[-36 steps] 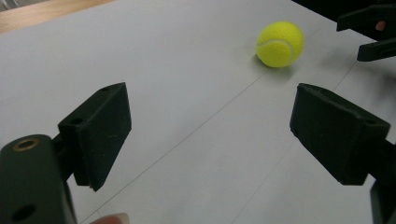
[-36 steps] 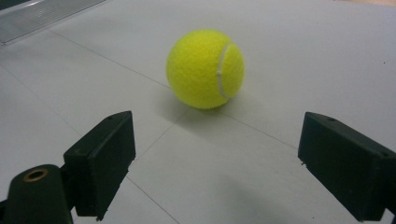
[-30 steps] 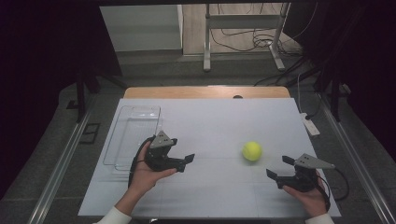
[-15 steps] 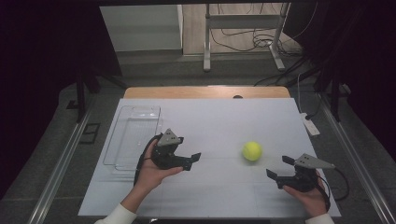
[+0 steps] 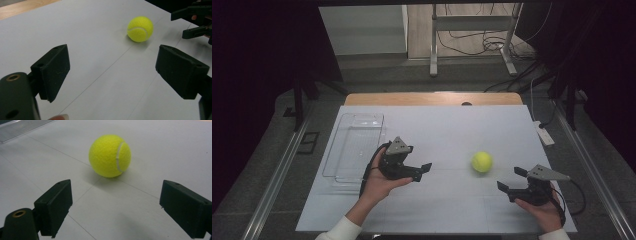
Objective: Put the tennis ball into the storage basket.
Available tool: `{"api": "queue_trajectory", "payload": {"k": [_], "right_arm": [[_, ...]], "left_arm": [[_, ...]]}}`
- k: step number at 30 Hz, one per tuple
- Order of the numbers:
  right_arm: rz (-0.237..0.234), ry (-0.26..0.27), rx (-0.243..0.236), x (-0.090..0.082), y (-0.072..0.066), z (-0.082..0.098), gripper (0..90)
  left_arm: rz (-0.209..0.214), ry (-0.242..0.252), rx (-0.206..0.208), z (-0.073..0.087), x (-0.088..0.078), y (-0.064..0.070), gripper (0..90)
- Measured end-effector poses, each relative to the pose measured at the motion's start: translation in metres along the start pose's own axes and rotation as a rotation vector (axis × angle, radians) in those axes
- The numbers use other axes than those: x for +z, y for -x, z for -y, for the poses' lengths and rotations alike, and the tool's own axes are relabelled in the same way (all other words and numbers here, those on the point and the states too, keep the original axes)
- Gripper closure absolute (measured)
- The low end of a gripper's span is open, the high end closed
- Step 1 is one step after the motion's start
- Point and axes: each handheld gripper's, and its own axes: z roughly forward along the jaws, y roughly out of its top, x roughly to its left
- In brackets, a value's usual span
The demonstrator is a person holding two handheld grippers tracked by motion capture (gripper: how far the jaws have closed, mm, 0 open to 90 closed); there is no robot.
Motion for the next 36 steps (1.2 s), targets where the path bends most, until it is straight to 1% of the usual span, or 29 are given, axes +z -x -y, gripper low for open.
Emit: {"api": "queue_trajectory", "payload": {"k": [11,36], "right_arm": [[-0.002,-0.001,-0.002,0.000,0.000,0.000,11.8],[-0.001,-0.006,-0.006,0.000,0.000,0.001,11.8]], "left_arm": [[0.020,-0.010,0.012,-0.006,0.007,0.004,13.1],[0.044,-0.019,0.024,-0.016,0.020,0.010,12.9]]}}
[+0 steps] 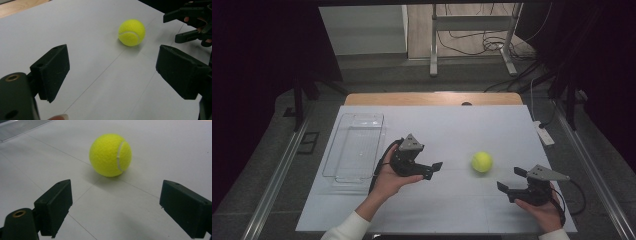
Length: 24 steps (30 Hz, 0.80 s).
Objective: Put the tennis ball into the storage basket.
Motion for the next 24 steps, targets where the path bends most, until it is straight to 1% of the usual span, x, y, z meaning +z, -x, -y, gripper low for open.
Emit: {"api": "queue_trajectory", "payload": {"k": [14,24], "right_arm": [[-0.004,0.003,0.003,0.000,0.001,0.001,11.8],[-0.005,0.007,0.009,0.000,0.001,0.000,11.8]], "left_arm": [[0.012,-0.007,0.009,-0.007,0.010,0.002,12.8],[0.016,-0.023,0.017,-0.010,0.020,0.003,12.8]]}}
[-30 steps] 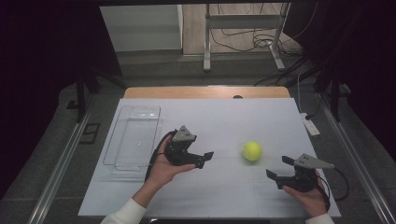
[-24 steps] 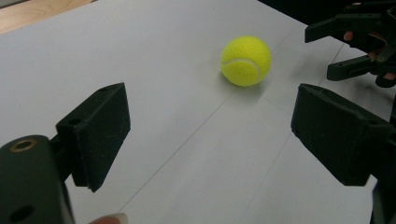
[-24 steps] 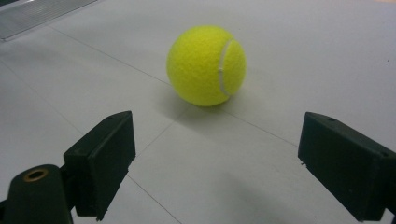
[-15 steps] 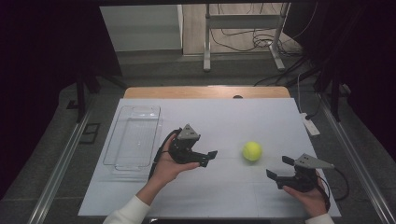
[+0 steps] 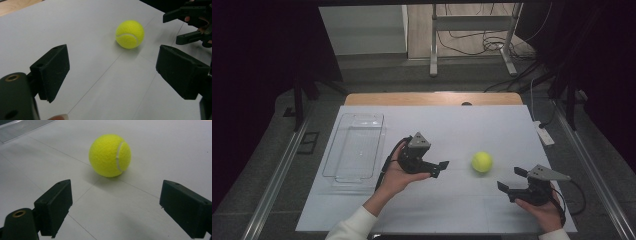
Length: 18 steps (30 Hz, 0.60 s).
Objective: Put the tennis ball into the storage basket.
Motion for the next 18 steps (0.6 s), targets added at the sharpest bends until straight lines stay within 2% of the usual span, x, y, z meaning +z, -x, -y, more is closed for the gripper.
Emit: {"api": "queue_trajectory", "payload": {"k": [18], "right_arm": [[-0.004,0.000,0.001,0.000,-0.001,0.000,11.8]], "left_arm": [[0.020,-0.001,0.024,-0.021,0.014,0.007,12.6]]}}
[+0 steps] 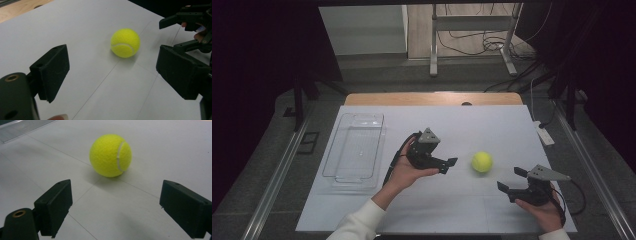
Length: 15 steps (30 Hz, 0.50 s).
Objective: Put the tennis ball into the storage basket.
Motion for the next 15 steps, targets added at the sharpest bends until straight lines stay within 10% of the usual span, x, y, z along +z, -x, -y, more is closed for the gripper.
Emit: {"api": "queue_trajectory", "payload": {"k": [15], "right_arm": [[0.002,-0.001,-0.004,0.000,0.000,0.000,11.8]], "left_arm": [[0.014,-0.024,0.012,-0.010,0.015,0.002,12.4]]}}
